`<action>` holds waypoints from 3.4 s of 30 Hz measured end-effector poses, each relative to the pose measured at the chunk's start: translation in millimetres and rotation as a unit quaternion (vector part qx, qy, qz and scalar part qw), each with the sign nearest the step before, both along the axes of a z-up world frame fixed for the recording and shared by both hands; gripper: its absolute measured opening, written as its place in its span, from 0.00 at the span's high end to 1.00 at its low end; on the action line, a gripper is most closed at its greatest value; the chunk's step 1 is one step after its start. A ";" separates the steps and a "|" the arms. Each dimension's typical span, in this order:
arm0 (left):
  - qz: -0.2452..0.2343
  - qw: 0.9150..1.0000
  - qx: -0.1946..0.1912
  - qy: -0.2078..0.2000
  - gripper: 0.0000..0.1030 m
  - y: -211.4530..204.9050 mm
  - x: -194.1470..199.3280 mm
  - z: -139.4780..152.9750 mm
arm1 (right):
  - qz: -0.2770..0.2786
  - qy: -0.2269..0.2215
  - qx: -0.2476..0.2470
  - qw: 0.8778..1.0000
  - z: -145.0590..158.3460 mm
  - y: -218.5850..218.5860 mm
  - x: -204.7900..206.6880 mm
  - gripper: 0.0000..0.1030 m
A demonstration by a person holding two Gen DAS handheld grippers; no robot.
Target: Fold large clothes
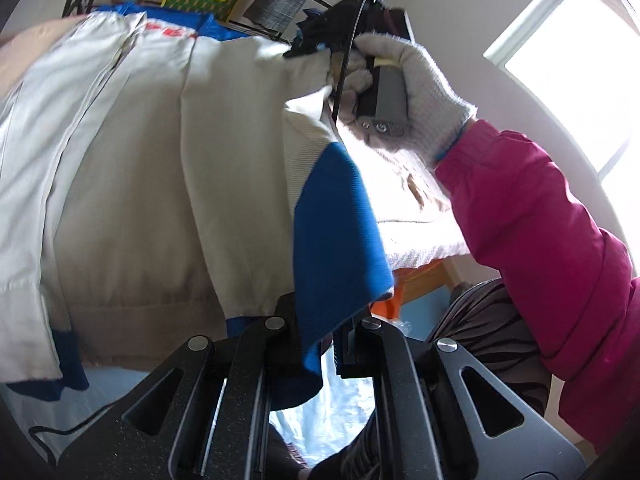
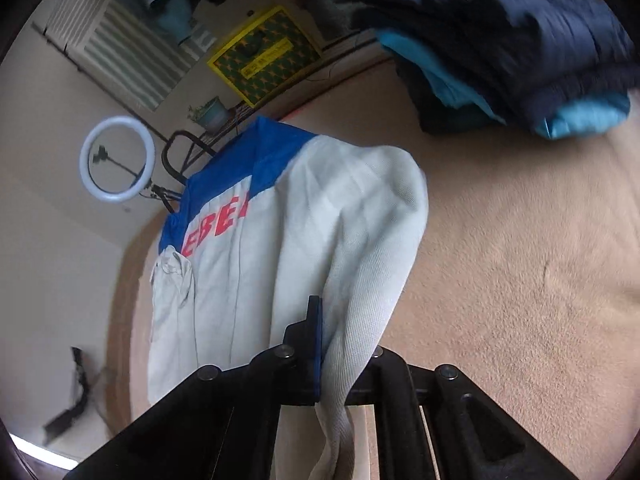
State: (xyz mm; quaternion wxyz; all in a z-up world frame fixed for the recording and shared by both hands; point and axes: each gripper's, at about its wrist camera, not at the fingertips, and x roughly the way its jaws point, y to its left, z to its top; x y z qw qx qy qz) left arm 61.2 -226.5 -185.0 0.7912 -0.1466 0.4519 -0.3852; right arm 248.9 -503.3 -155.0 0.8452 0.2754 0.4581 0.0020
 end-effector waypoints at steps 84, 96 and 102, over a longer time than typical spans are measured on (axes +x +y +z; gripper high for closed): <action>0.090 0.992 0.036 0.076 0.88 78.3 16.9 -27.5 | 0.198 -0.001 -0.003 0.980 15.5 128.0 -69.8 0.52; 0.076 0.994 0.035 0.066 0.93 72.6 17.0 -34.2 | 0.092 -0.012 0.014 0.996 29.5 109.0 56.9 0.38; 0.067 0.995 0.020 0.077 0.94 79.9 21.5 -37.5 | 0.135 0.020 0.018 0.991 2.0 132.7 102.7 0.98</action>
